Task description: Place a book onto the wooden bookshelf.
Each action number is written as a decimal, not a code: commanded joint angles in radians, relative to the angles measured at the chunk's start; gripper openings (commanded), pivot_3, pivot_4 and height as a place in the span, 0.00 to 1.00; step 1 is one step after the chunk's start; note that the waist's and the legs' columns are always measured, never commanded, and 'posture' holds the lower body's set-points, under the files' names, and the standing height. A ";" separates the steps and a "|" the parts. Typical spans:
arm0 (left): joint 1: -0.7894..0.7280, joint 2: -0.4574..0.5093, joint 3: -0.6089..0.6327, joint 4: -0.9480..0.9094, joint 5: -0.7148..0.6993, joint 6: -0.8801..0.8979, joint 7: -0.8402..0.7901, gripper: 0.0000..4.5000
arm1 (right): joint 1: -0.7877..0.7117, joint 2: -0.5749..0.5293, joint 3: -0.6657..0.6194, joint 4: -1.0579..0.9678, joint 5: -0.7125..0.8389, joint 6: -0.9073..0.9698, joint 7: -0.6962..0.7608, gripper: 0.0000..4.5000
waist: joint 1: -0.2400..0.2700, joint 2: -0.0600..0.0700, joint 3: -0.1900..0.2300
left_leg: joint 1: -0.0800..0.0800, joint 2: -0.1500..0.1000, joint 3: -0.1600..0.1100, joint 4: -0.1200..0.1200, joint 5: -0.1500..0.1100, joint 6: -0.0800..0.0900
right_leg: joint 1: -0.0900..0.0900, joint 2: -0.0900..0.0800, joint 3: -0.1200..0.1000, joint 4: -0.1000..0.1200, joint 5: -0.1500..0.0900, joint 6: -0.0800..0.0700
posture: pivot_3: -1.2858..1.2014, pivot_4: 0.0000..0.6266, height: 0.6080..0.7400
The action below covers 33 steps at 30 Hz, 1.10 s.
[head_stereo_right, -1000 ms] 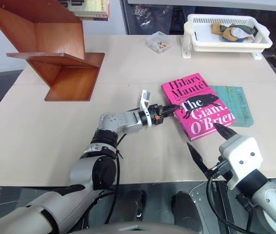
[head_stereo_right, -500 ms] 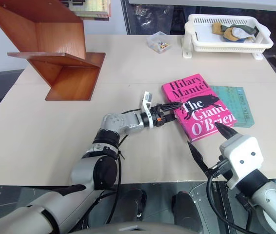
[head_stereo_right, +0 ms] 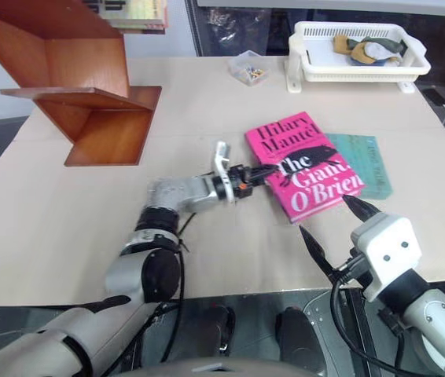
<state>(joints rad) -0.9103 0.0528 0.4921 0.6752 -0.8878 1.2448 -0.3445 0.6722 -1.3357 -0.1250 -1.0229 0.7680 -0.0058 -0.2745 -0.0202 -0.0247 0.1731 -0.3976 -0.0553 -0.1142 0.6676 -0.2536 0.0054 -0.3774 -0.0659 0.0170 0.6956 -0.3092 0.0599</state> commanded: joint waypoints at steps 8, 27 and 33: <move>0.055 0.411 -0.264 -0.717 0.056 -0.159 -0.334 0.08 | -0.304 0.169 0.075 0.001 0.055 0.231 0.163 1.00 | 0.014 -0.001 0.001 | -0.002 -0.001 -0.001 0.000 0.000 0.000 | 0.000 -0.002 0.001 -0.001 0.000 -0.001 | 0.52 0.24 1.00; 0.111 -0.137 0.003 -0.371 -0.270 0.039 0.234 0.08 | -0.482 0.425 0.011 0.069 -0.033 0.464 0.425 1.00 | 0.034 -0.001 0.001 | -0.003 -0.004 -0.002 0.001 -0.001 0.002 | -0.001 -0.004 0.000 0.000 0.000 0.000 | 0.52 0.24 1.00; 0.041 -0.200 -0.101 -0.067 -0.098 -0.096 0.149 0.08 | -0.368 0.452 -0.089 -0.023 -0.041 0.509 0.384 1.00 | 0.034 -0.001 0.001 | -0.002 -0.005 -0.001 0.001 -0.001 0.002 | 0.000 -0.004 -0.002 0.000 0.000 0.000 | 0.52 0.24 1.00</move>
<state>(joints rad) -0.8356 -0.1248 0.4174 0.5748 -1.0146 1.1886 -0.1503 0.2971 -0.8866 -0.1718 -1.0016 0.7289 0.5048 0.1222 0.0139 -0.0259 0.1738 -0.3999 -0.0609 -0.1146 0.6686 -0.2549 0.0077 -0.3779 -0.0702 0.0158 0.6953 -0.3089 0.0595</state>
